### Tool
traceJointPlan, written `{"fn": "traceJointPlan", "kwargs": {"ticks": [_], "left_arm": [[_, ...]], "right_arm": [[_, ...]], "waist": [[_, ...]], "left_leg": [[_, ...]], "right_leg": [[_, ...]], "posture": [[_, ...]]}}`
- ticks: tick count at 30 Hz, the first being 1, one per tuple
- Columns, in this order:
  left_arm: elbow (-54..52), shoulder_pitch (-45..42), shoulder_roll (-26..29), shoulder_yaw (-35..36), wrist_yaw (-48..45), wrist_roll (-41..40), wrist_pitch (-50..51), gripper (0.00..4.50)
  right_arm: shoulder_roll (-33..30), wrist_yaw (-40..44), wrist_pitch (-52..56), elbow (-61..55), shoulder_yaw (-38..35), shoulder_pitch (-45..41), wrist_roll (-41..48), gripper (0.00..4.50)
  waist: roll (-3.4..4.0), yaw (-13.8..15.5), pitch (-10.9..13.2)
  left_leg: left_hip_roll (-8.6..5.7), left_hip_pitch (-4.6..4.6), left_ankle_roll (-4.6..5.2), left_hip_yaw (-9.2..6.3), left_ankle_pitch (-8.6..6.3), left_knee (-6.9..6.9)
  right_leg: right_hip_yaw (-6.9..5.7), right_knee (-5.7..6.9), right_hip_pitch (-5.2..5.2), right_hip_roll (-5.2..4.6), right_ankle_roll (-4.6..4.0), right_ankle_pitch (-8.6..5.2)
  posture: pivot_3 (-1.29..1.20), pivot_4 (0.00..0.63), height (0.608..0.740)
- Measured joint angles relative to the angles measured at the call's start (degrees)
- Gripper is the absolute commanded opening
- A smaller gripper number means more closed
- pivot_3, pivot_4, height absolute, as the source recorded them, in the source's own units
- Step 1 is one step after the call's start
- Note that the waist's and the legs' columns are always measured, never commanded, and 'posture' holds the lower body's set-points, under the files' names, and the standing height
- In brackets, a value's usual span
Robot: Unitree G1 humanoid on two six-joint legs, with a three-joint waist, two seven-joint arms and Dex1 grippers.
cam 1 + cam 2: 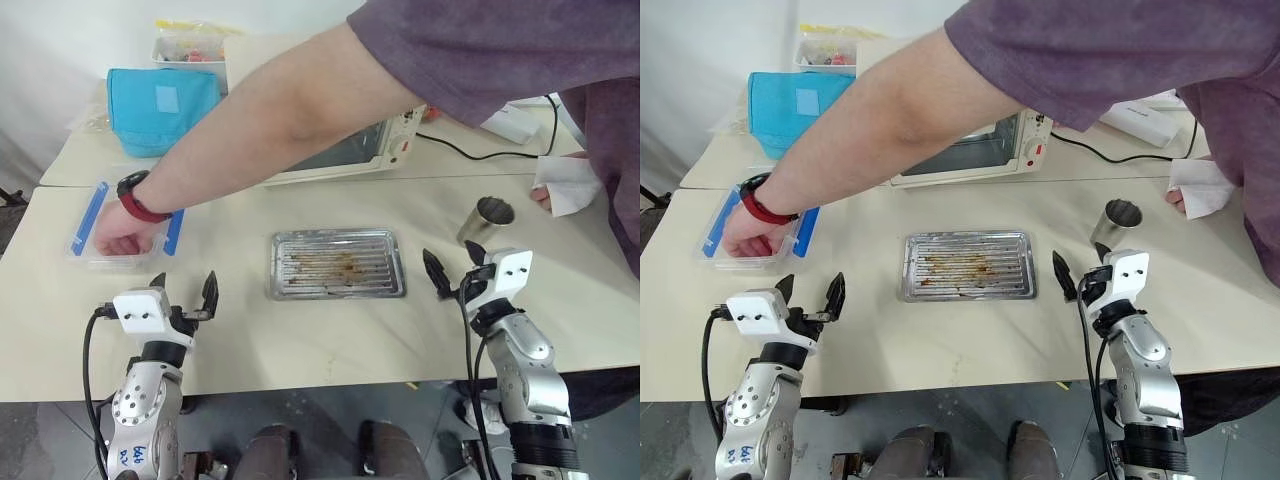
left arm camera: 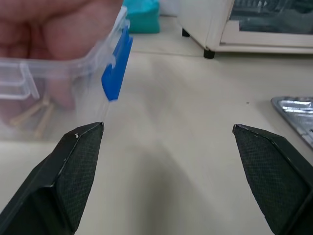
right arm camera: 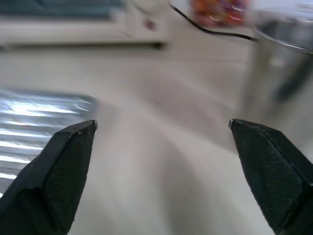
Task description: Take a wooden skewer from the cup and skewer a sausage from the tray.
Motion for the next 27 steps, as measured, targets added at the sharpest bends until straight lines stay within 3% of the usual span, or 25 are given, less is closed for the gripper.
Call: {"fn": "traceJointPlan", "kwargs": {"ticks": [27], "left_arm": [[3.6, -4.6, 1.5, -0.2, 0.4, 1.3, -0.3, 4.48]], "right_arm": [[1.1, -2.4, -6.7, 7.7, -0.7, -3.2, -1.6, 4.50]], "waist": [[0.00, -0.1, 0.0]], "left_leg": [[0.00, 0.01, 0.00, 0.01, 0.00, 0.01]], "right_leg": [[-0.01, 0.01, 0.00, 0.00, 0.00, 0.00]], "posture": [[0.00, 0.150, 0.740]]}}
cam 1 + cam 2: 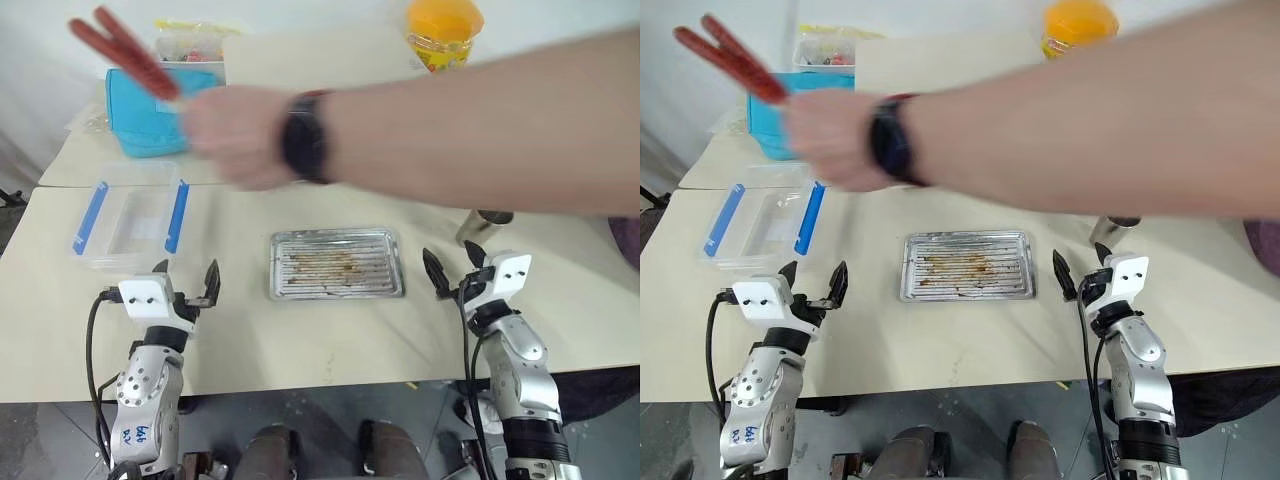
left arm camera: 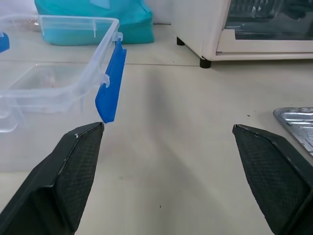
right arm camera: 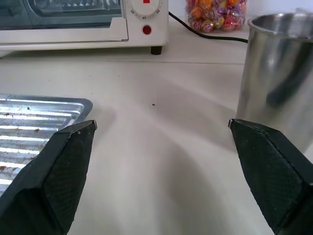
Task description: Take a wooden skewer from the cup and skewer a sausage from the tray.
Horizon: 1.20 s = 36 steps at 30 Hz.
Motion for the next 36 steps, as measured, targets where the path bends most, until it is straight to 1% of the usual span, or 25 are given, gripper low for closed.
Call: {"fn": "traceJointPlan", "kwargs": {"ticks": [15, 23, 29, 36], "left_arm": [[1.9, -2.5, 0.1, -0.4, -1.0, 0.0, -1.4, 4.48], [2.2, -1.4, 2.5, 0.0, -3.2, -0.1, -2.0, 4.48], [1.7, 1.2, 1.9, 0.3, -2.9, -0.3, -2.3, 4.48], [-3.3, 5.7, 0.6, 0.2, -2.9, -2.2, -1.8, 4.48]], "right_arm": [[0.0, 2.0, 0.0, 0.1, 0.1, -2.6, 0.6, 4.50], [-0.5, 2.6, 0.1, -1.0, 0.1, -1.1, 0.6, 4.50], [-1.4, 2.6, 0.6, -1.5, 0.0, 0.0, 0.6, 4.50], [-1.7, 2.6, 0.7, -2.7, 0.0, 1.0, 0.7, 4.50]], "waist": [[0.00, 0.0, 0.0], [0.00, 0.1, 0.0], [0.00, 0.0, 0.0], [0.00, 0.1, 0.0]], "left_leg": [[0.00, 0.00, 0.00, -0.02, 0.00, 0.00], [-0.01, -0.01, 0.00, -0.03, 0.00, 0.00], [0.02, 0.00, 0.00, -0.01, 0.00, 0.00], [0.01, -0.01, 0.00, -0.02, 0.00, 0.00]], "right_leg": [[-0.02, 0.01, 0.00, 0.00, 0.00, 0.00], [-0.02, 0.02, 0.00, 0.00, 0.00, 0.00], [-0.02, 0.00, 0.00, 0.00, 0.00, 0.00], [0.01, -0.01, 0.00, -0.02, 0.00, 0.00]], "posture": [[0.00, 0.150, 0.740], [0.00, 0.150, 0.740], [0.00, 0.150, 0.740], [0.00, 0.150, 0.740]]}}
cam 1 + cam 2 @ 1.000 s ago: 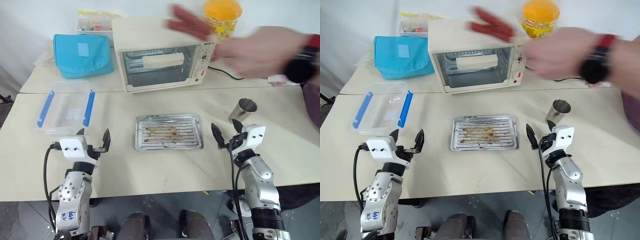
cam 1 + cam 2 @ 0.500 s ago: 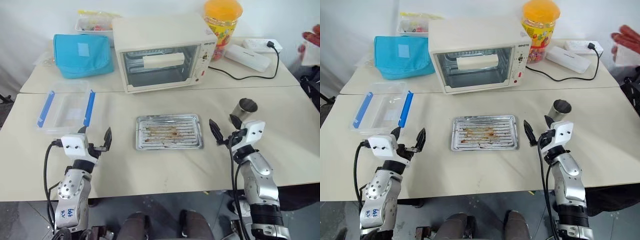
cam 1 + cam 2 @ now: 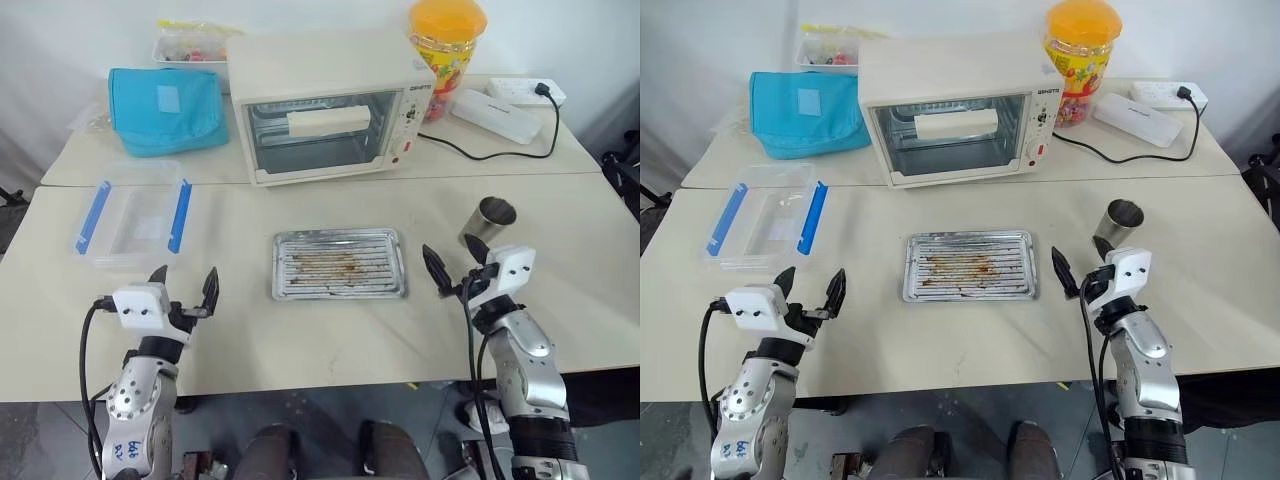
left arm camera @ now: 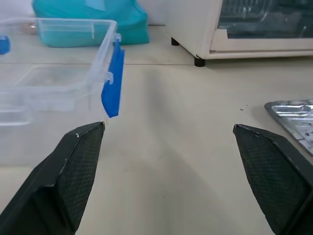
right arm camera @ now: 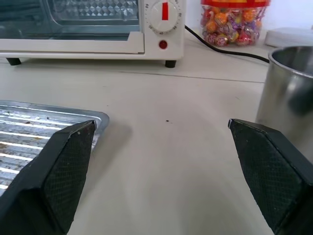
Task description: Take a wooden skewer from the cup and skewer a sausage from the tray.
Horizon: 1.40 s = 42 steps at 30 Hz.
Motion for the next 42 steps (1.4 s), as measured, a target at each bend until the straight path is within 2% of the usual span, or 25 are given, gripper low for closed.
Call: {"fn": "traceJointPlan", "kwargs": {"ticks": [6, 14, 18, 23, 30, 42], "left_arm": [[-1.5, 2.3, 1.2, 0.3, -0.5, 0.2, -0.3, 4.48], [-3.9, 7.6, 1.1, -1.4, -3.3, -1.0, -0.7, 4.48], [-5.6, 8.9, 0.4, -1.1, -2.1, -1.0, -0.1, 4.48], [-5.8, 8.0, 1.5, -0.6, -2.6, -1.1, 0.0, 4.48], [-2.2, -1.7, 1.5, -3.6, -2.3, -0.3, 2.1, 4.48], [-4.3, 2.0, 2.4, -3.2, -0.6, 1.3, 5.6, 4.48]], "right_arm": [[-0.4, 0.6, 0.1, -2.5, 0.0, 4.2, 0.9, 4.50], [-2.7, 2.6, 2.5, -13.1, 0.4, 13.3, 2.5, 4.50], [-4.2, 4.1, 5.3, -16.9, 1.1, 14.4, 3.8, 4.50], [-5.0, 5.7, 3.5, -16.0, -0.2, 13.9, 3.9, 4.50], [-5.1, 9.4, -3.0, -7.6, -2.5, 11.9, 4.2, 4.50], [-5.7, 11.8, -5.0, -4.9, -6.7, 11.8, 6.7, 4.50]], "waist": [[0.00, -0.1, 0.0], [0.00, 0.0, 0.0], [0.00, 0.0, 0.0], [0.01, 0.3, 0.0], [0.02, 1.1, 0.0], [0.03, 1.3, 0.0]], "left_leg": [[0.00, -0.01, 0.00, 0.04, 0.00, 0.00], [0.01, 0.00, -0.01, 0.02, -0.01, -0.08], [0.03, -0.01, 0.00, 0.07, 0.00, -0.03], [0.02, 0.00, 0.00, 0.03, -0.01, -0.05], [-0.02, 0.02, 0.03, 0.11, 0.01, -0.01], [-0.02, 0.03, 0.04, 0.09, 0.01, 0.04]], "right_leg": [[0.01, -0.05, 0.00, 0.01, 0.00, 0.00], [0.02, -0.14, 0.01, 0.01, 0.00, 0.00], [0.08, -0.20, 0.05, 0.02, 0.00, 0.00], [0.06, -0.19, 0.04, 0.02, -0.01, 0.00], [0.05, -0.15, 0.04, 0.02, 0.00, 0.00], [0.05, -0.19, 0.11, 0.00, 0.00, 0.00]], "posture": [[0.00, 0.150, 0.740], [0.00, 0.150, 0.740], [0.00, 0.150, 0.740], [0.00, 0.150, 0.740], [0.00, 0.150, 0.740], [0.00, 0.150, 0.740]]}}
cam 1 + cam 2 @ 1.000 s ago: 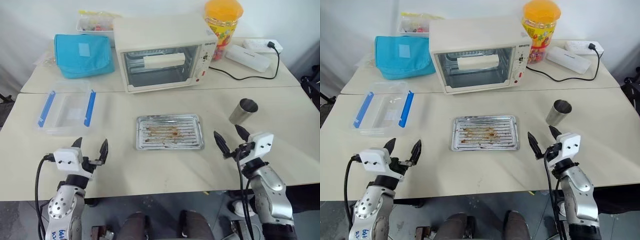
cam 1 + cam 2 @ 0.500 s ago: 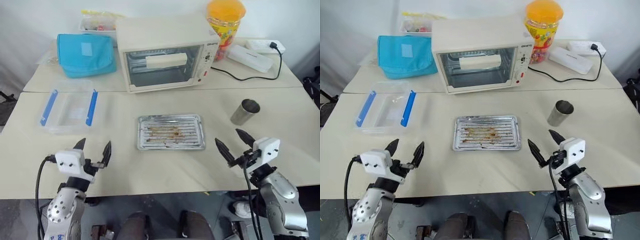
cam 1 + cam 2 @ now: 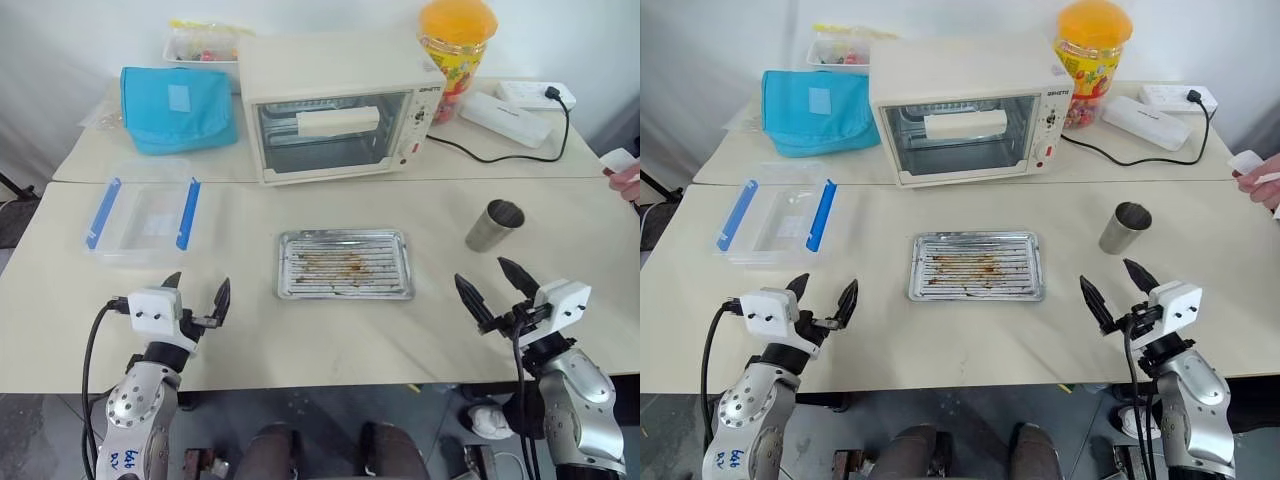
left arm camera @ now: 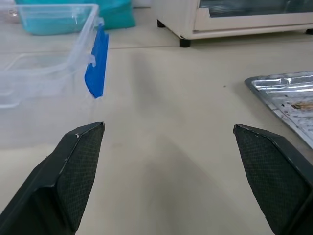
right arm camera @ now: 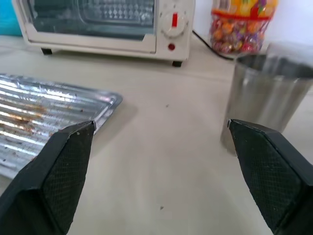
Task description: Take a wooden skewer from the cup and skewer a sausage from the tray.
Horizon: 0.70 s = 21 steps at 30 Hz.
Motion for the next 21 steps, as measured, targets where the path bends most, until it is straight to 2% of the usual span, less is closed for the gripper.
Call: {"fn": "traceJointPlan", "kwargs": {"ticks": [7, 21], "left_arm": [[0.4, 0.7, -0.9, 0.4, 0.7, 0.2, -0.8, 4.48], [11.1, -6.0, -1.4, 1.1, -0.8, 0.1, -6.2, 4.48]], "right_arm": [[1.7, -1.9, -3.6, 2.7, 0.1, -3.4, -2.6, 4.50], [7.9, -8.4, -7.9, -3.1, 5.4, 4.5, -8.8, 4.50]], "waist": [[0.06, -0.1, 0.0], [0.12, 0.0, -0.1]], "left_leg": [[0.05, -0.01, -0.01, 0.02, 0.00, -0.05], [0.00, -0.02, -0.01, -0.02, 0.00, -0.03]], "right_leg": [[-0.03, 0.05, -0.08, 0.05, -0.01, 0.00], [-0.04, 0.08, -0.07, 0.04, 0.00, 0.00]], "posture": [[0.00, 0.150, 0.740], [0.00, 0.150, 0.740]]}}
